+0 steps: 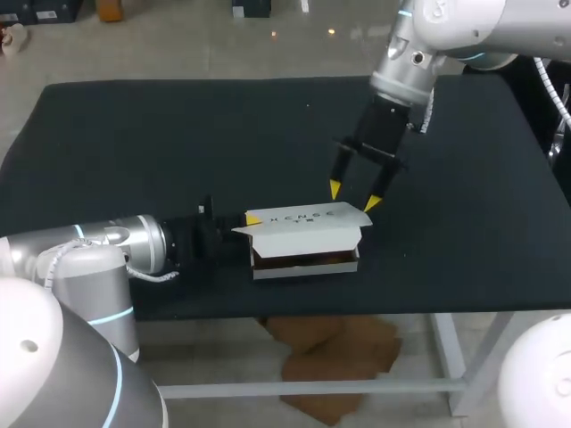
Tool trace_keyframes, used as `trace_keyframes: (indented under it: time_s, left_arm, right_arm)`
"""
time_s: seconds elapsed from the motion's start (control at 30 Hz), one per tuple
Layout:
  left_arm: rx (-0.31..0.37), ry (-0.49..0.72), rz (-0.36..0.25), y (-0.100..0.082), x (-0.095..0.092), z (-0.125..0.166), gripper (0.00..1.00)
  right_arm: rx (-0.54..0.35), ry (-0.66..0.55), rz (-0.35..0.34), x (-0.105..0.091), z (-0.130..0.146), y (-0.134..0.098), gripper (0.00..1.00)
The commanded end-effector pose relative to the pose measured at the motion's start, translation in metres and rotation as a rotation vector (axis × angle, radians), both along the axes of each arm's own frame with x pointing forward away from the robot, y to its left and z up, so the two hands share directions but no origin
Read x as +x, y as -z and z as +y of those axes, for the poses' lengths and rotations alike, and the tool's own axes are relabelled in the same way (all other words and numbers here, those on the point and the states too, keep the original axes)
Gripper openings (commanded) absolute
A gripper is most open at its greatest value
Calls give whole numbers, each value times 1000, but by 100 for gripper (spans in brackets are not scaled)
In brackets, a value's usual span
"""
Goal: Assemble the packaging by folding the flat box into shape, placing the metal phone stand inside, and closing the box properly
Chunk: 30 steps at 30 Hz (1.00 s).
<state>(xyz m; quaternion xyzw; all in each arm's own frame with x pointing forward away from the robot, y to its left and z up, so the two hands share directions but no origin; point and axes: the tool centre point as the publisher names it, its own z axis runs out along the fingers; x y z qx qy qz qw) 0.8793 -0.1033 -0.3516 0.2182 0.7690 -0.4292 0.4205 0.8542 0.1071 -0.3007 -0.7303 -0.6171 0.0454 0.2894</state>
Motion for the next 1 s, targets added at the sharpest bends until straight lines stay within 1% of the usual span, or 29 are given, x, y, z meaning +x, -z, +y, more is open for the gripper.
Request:
trace_keyframes:
  time_s: [0.03, 0.07, 0.13, 0.17, 0.23, 0.27, 0.3, 0.37, 0.43, 0.53, 0.63, 0.77, 0.87, 1.0]
  left_arm:
    - [-3, 2, -2, 3, -1, 0, 0]
    - [-2, 2, -2, 3, -1, 0, 0]
    - [-1, 4, -1, 3, -1, -1, 0]
    - [-1, 4, 0, 3, -1, -1, 0]
    - [-2, 5, 1, 3, -1, -1, 0]
    - [-2, 5, 2, 3, -1, -1, 0]
    - [-2, 5, 3, 4, 0, -1, 0]
    - [-2, 5, 4, 4, 0, -1, 0]
    - [-4, 6, 5, 4, 0, -1, 0]
    - [-5, 7, 6, 4, 1, -1, 0]
    - [-6, 8, 8, 4, 1, -1, 0]
    - [-8, 13, 8, 4, 1, -1, 0]
    - [-9, 15, 6, 4, 1, -1, 0]
    - [-10, 18, 2, 4, 1, 0, 0]
  right_arm:
    - [35, -16, -36, -6, -3, 7, 68]
    - [38, -25, -60, -6, -3, 8, 68]
    - [59, -43, -68, -6, -4, 9, 67]
    - [57, -53, -84, -6, -5, 10, 67]
    - [84, -78, -98, -5, -5, 11, 62]
    - [87, -97, -109, -5, -5, 12, 56]
    - [102, -110, -114, -5, -6, 13, 53]
    - [92, -122, -118, -4, -8, 16, 55]
    - [106, -132, -120, -3, -9, 18, 54]
    - [124, -167, -127, -3, -11, 23, 49]
    - [123, -173, -123, -2, -12, 28, 50]
    - [122, -180, -116, -1, -10, 34, 49]
    - [121, -184, -115, -1, -9, 36, 47]
    - [119, -192, -119, -1, -9, 37, 48]
